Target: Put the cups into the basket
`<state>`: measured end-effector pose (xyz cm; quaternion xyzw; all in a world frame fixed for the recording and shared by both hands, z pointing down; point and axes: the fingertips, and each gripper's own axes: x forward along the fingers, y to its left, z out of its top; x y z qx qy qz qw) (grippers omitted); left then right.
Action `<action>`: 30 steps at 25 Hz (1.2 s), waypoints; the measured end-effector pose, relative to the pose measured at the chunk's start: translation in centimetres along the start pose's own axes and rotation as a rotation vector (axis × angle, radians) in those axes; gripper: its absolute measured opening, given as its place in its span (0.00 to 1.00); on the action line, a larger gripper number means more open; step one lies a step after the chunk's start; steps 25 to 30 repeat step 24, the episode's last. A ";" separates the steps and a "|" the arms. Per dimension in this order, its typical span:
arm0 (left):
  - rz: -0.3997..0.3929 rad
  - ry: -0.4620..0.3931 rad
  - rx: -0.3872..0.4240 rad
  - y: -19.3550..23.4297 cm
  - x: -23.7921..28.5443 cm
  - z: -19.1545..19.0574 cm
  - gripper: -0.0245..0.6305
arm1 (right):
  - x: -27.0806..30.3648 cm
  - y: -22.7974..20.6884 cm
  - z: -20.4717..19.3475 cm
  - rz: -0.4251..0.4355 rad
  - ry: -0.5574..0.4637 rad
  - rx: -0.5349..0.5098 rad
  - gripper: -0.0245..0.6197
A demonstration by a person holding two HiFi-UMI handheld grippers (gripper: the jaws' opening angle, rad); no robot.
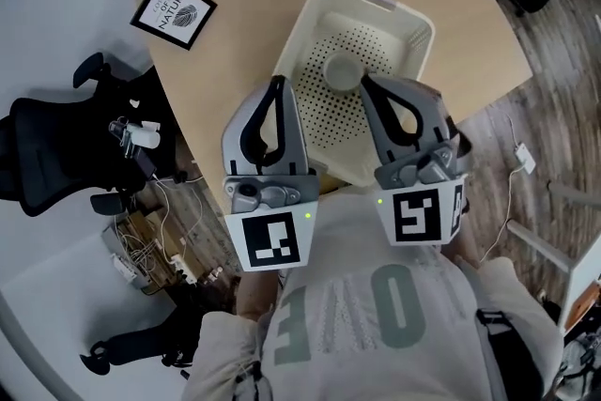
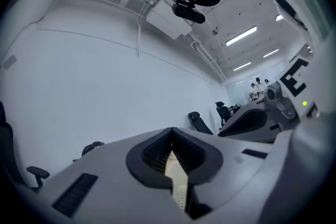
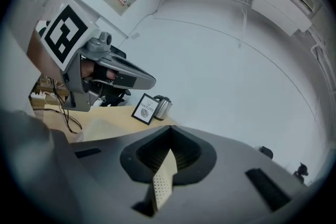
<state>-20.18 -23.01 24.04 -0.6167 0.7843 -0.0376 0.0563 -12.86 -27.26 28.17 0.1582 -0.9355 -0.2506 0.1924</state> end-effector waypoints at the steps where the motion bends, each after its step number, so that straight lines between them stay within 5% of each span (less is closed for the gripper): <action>1: -0.001 0.007 -0.005 -0.2 -0.1 -0.3 0.05 | -0.1 0.4 0.1 0.004 -0.001 -0.020 0.04; 9: 0.023 -0.064 0.060 -0.3 -1.1 0.4 0.05 | 0.0 2.0 0.5 0.040 -0.004 -0.055 0.04; 13: 0.018 -0.046 0.084 -0.3 -1.4 -0.1 0.05 | 0.1 2.5 0.7 0.038 -0.003 -0.118 0.04; 30: 0.030 -0.008 0.104 0.7 -2.3 -1.1 0.05 | 1.2 3.4 1.1 0.083 -0.003 -0.100 0.04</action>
